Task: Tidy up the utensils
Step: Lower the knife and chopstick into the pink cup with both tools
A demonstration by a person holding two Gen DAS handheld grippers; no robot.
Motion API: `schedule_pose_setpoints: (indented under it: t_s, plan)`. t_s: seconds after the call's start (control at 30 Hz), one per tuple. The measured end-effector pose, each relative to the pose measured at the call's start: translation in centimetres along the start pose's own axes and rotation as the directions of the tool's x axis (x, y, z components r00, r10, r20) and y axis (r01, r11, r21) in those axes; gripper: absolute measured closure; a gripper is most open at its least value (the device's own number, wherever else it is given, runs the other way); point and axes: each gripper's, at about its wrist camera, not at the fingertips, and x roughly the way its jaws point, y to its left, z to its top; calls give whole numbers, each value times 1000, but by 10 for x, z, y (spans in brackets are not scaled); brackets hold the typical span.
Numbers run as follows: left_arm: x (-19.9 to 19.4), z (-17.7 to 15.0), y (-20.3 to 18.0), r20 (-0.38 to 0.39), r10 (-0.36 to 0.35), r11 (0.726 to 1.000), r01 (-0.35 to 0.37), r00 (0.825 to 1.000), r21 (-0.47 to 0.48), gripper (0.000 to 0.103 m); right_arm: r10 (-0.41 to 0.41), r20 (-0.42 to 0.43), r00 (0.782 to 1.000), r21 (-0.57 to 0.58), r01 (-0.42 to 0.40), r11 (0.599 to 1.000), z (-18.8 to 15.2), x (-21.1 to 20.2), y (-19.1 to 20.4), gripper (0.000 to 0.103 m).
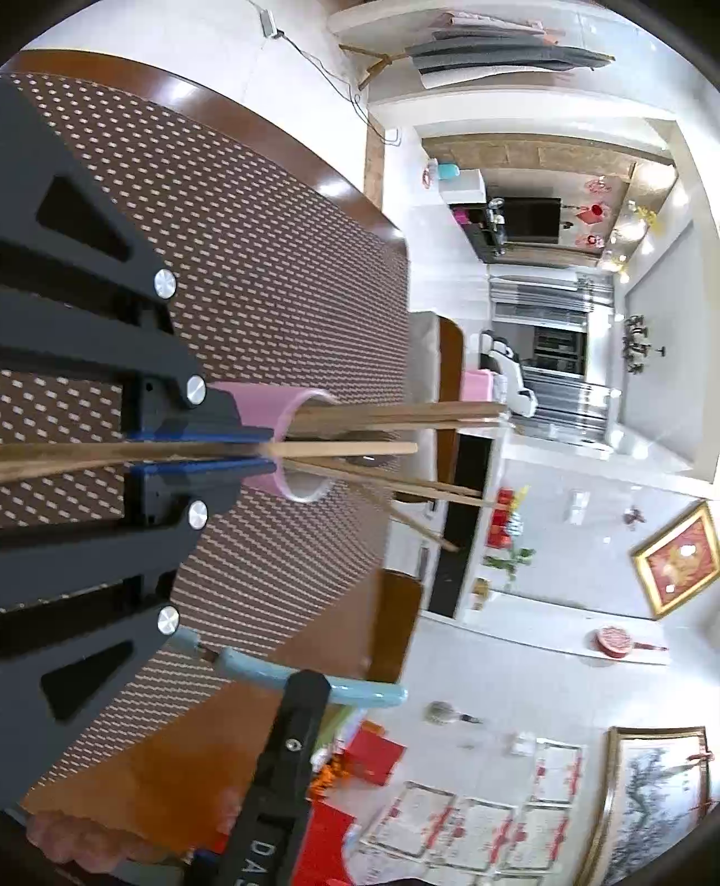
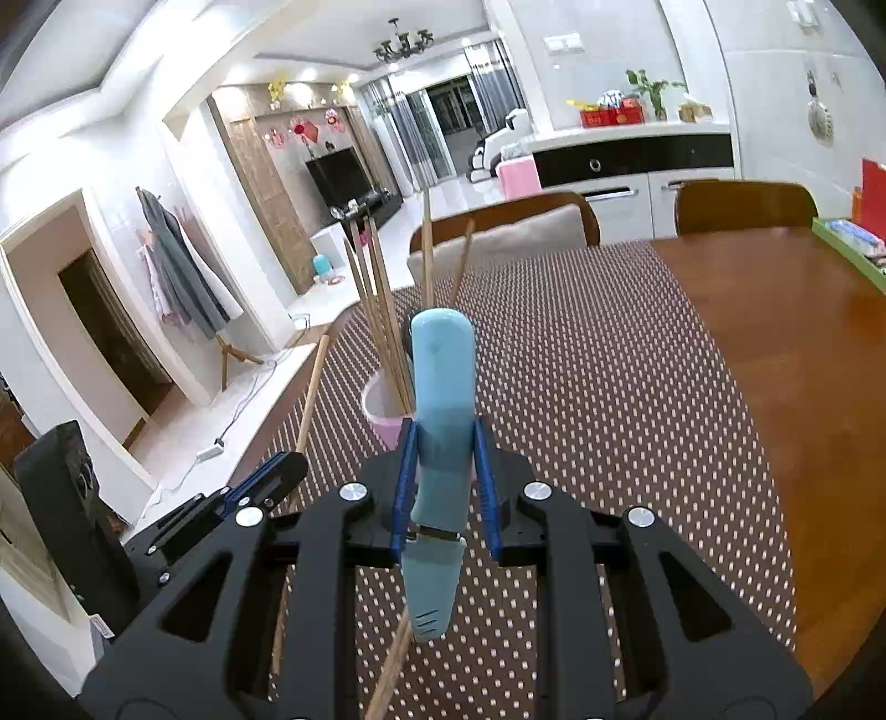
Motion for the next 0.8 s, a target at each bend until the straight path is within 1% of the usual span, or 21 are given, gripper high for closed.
schedule_pose_setpoints:
  t_s: [0.17, 0.37, 0.47, 0.53, 0.6, 0.67, 0.73, 0.8]
  plan:
    - [7, 24, -4, 63, -31, 999, 33, 998, -36, 97, 27, 50, 998, -12, -26, 1000, 23, 2, 7, 82]
    - [18, 54, -12, 169, -30, 999, 36, 985, -32, 97, 52, 111, 992, -32, -49, 998, 57, 13, 11, 82]
    - [24, 68, -14, 239, -22, 999, 30, 971, -30, 97, 58, 143, 988, -37, -53, 998, 70, 20, 12, 82]
    - [29, 76, -15, 285, -27, 999, 37, 958, -30, 97, 60, 160, 985, -35, -55, 998, 79, 26, 10, 82]
    - [35, 80, -17, 339, -20, 999, 29, 940, -21, 97, 67, 171, 983, -35, -61, 997, 84, 35, 8, 82]
    - [42, 85, -20, 397, -16, 1000, 21, 917, -9, 97, 70, 179, 981, -32, -65, 997, 89, 44, 2, 82]
    - [49, 89, -22, 434, -6, 1000, 8, 901, -3, 97, 72, 184, 980, -33, -67, 997, 94, 55, -1, 82]
    - [57, 91, -24, 456, -4, 1000, 4, 890, 1, 97, 77, 180, 981, -35, -71, 997, 97, 67, -3, 82]
